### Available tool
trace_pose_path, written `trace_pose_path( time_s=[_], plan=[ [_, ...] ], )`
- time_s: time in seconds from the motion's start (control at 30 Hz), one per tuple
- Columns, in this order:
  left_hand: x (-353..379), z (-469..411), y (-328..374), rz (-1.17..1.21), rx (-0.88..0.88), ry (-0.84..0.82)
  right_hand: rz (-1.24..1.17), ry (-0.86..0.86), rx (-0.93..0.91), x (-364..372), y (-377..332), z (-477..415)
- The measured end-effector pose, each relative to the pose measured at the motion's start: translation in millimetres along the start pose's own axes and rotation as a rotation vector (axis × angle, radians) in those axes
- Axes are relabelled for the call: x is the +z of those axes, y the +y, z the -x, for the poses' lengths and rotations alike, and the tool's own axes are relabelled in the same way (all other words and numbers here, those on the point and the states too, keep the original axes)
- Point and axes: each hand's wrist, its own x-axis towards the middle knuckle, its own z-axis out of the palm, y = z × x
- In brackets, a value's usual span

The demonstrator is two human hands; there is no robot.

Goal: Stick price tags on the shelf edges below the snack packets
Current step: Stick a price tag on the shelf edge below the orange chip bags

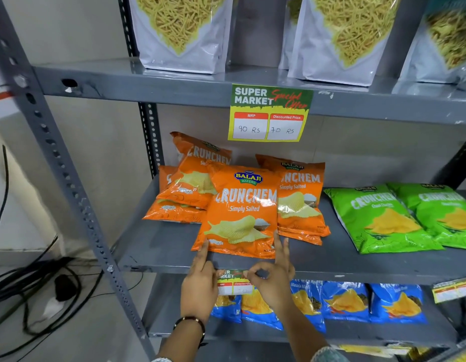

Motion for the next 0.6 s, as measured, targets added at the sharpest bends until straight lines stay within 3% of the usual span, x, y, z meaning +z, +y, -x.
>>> trace_pose_path(
  time_s=[0.17,0.3,0.6],
  plan=[
    [-0.6,-2.7,0.5,-0.087,0.008,-0.056,0.018,0.051,-0.013,3.4,5.8,-1.0],
    [-1.1,-5.2,0.5,-0.133,0.023,-0.091,0.132,0.041,-0.149,10.9,10.8,1.6],
    [9.2,-6.2,9.3,-0.157,0.022,-0.027,0.169,0.08,-0.128,19.7,5.7,-3.3]
  ],
)
